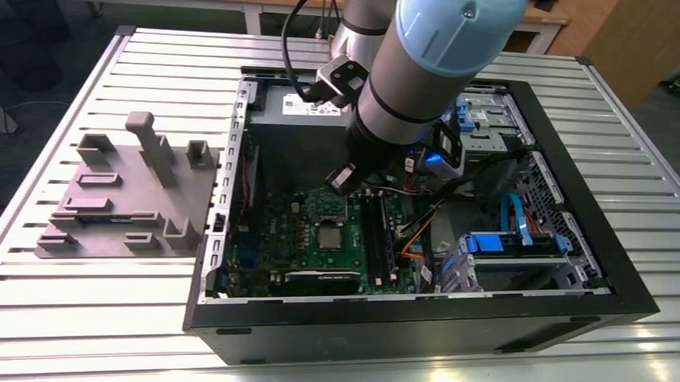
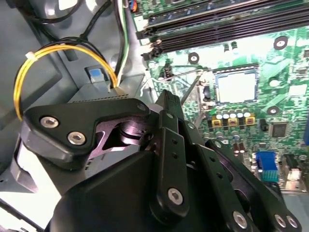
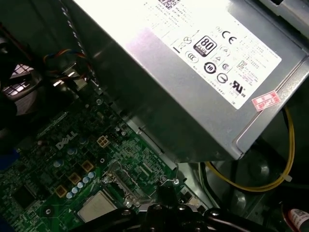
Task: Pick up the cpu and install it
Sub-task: 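Close the cpu cover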
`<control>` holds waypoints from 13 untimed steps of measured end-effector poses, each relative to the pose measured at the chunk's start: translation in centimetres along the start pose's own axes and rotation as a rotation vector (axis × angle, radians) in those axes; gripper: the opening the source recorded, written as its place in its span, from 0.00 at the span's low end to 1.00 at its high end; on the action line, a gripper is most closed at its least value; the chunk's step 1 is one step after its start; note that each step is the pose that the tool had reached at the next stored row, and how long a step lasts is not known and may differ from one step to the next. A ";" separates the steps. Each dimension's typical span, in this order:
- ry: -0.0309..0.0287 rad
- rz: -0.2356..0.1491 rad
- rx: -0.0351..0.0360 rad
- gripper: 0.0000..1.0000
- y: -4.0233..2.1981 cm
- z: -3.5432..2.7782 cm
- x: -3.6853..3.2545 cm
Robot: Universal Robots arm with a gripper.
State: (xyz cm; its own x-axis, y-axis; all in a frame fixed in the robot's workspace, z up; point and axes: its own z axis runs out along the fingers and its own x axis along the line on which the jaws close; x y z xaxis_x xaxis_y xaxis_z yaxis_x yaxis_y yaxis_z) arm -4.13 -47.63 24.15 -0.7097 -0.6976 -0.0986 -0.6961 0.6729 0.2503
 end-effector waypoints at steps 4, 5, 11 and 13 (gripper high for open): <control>0.0058 0.001 0.0059 0.11 -0.31 -0.11 0.35; 0.0074 0.001 0.0075 0.11 -0.40 -0.14 0.45; 0.0126 0.002 0.0127 0.11 -1.09 -0.18 1.17; 0.0141 0.002 0.0142 0.11 -1.27 -0.13 1.34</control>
State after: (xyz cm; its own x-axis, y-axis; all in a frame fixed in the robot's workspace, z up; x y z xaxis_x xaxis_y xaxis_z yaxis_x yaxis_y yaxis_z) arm -4.18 -49.45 23.82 -0.7095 -0.6996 -0.0845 -0.6963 0.6776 0.2367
